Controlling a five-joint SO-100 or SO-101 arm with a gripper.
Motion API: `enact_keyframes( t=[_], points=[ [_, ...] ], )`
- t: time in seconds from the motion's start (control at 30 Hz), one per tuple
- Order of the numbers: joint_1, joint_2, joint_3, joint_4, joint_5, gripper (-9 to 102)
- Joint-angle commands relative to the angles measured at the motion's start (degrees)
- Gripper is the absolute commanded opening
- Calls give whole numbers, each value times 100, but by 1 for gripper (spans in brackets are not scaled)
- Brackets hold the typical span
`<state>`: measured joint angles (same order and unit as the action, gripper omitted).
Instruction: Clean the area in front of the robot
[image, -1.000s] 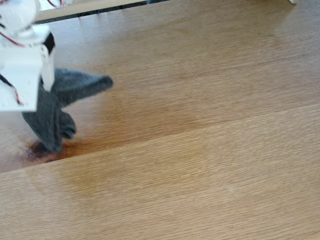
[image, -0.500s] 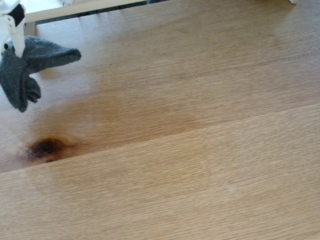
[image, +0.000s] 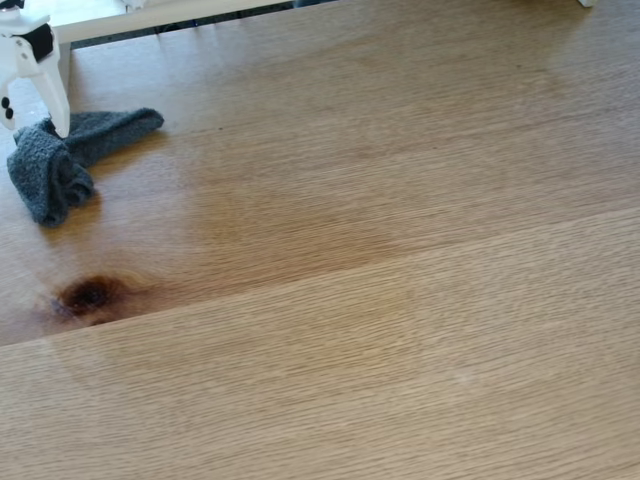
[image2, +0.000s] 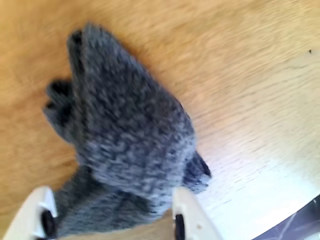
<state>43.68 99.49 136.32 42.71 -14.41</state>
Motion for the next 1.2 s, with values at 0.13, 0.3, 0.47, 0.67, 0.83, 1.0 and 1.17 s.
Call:
enact_keyframes(
  t=[0.13,0.3,0.47,0.67,0.83,1.0,1.17],
  points=[
    [-1898,1406,18,650,1274,0],
    [-3630,1986,35,1063,2593,0],
    [-4799,2373,53,1213,4096,0],
    [-4852,2795,53,914,4667,0],
    [-5001,3753,62,1063,3964,0],
    [-5282,5212,483,2145,2971,0],
    [-5344,6768,2083,2742,2470,0]
  ],
)
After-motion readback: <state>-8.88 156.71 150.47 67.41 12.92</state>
